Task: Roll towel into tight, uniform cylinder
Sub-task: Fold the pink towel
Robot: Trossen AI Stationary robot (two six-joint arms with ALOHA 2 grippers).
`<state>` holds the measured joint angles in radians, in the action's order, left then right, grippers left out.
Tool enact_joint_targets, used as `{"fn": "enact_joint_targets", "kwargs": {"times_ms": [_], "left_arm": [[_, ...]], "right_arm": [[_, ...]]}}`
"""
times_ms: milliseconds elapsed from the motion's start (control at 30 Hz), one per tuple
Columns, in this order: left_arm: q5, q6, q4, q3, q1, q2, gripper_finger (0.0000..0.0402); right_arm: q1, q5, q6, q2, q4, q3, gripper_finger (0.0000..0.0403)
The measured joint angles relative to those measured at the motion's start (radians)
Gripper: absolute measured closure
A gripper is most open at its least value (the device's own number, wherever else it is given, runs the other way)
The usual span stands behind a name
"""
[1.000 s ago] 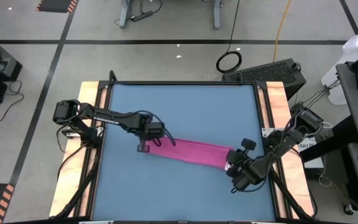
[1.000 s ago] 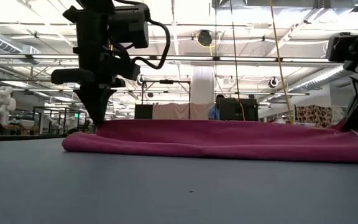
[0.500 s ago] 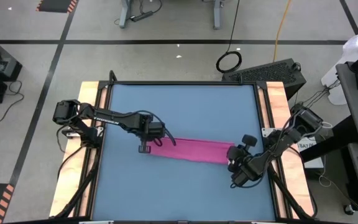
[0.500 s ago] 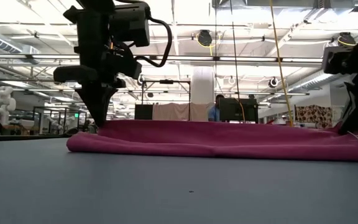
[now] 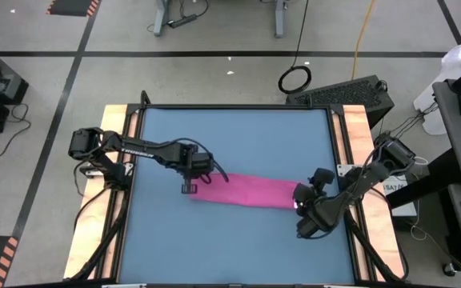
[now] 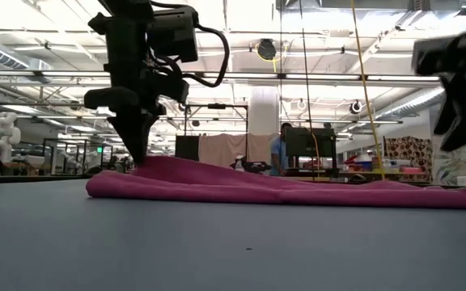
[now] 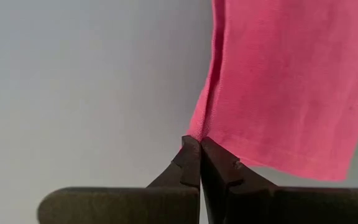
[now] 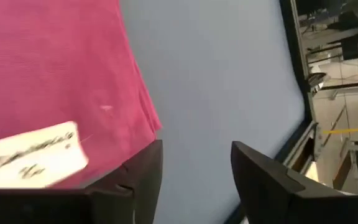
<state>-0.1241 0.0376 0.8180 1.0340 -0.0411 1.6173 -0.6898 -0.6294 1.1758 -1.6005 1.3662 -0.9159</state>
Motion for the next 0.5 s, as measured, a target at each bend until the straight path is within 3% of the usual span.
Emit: {"fn": "enact_joint_targets", "kwargs": {"times_ms": [100,233,400,500], "left_arm": [[0.0,-0.006,0.002,0.0,-0.005,0.0,0.0401],[0.0,-0.006,0.003,0.0,-0.005,0.0,0.0401],[0.0,-0.007,0.002,0.0,-0.005,0.0,0.0401],[0.0,-0.007,0.002,0.0,-0.005,0.0,0.0401]], "right_arm": [[-0.058,-0.02,0.055,0.013,0.074,-0.066,0.022],[-0.173,-0.146,0.151,0.042,0.043,-0.091,0.0236],[-0.273,-0.256,0.304,0.047,-0.132,-0.018,0.0285],[-0.28,-0.279,0.282,0.047,-0.331,0.055,0.0327]]}}
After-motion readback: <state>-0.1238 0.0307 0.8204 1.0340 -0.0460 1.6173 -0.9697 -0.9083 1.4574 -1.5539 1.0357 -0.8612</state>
